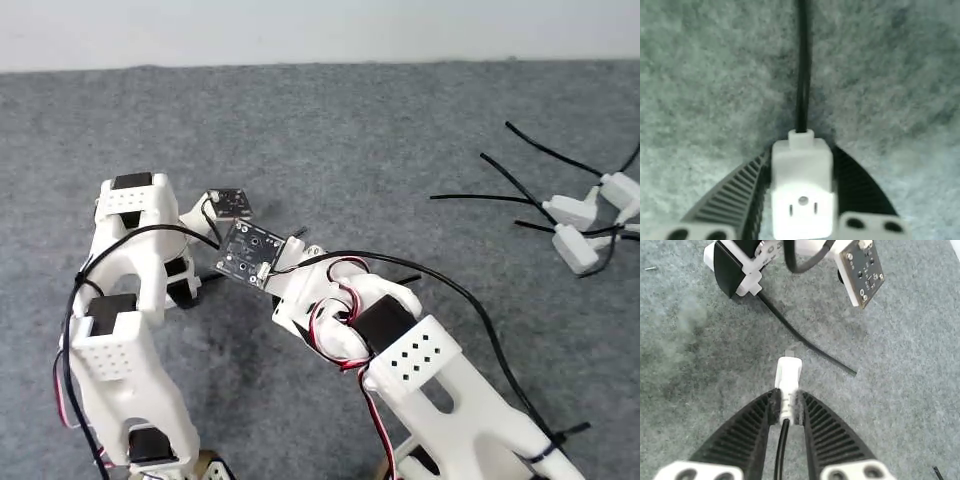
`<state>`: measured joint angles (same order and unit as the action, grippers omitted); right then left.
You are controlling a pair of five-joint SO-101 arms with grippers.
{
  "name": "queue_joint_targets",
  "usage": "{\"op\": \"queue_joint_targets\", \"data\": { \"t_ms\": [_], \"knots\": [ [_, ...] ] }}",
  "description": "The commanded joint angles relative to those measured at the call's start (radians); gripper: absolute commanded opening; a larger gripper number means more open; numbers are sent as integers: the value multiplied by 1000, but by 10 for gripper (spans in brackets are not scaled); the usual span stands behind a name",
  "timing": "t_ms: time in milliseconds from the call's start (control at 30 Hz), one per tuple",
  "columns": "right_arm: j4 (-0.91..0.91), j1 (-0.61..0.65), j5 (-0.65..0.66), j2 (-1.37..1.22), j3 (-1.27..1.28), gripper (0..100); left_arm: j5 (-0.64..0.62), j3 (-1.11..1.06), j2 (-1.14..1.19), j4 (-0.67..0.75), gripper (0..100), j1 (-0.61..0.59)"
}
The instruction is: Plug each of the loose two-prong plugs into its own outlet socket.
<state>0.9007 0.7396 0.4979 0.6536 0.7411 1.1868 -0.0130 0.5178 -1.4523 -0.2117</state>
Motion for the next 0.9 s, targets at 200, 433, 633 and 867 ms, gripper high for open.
{"op": "queue_joint_targets", "data": {
  "t_ms": [200,433,633,867],
  "knots": [
    [-18,-7,14,30,-9,9,-49,27,-77,18,12,6],
    [-18,-10,14,36,-9,9,-66,30,-80,-3,12,107],
    [-18,-53,14,44,-18,9,-150,58,-87,-5,12,333],
    [27,-148,14,136,-52,9,-241,180,-80,-9,12,453]
  ]
}}
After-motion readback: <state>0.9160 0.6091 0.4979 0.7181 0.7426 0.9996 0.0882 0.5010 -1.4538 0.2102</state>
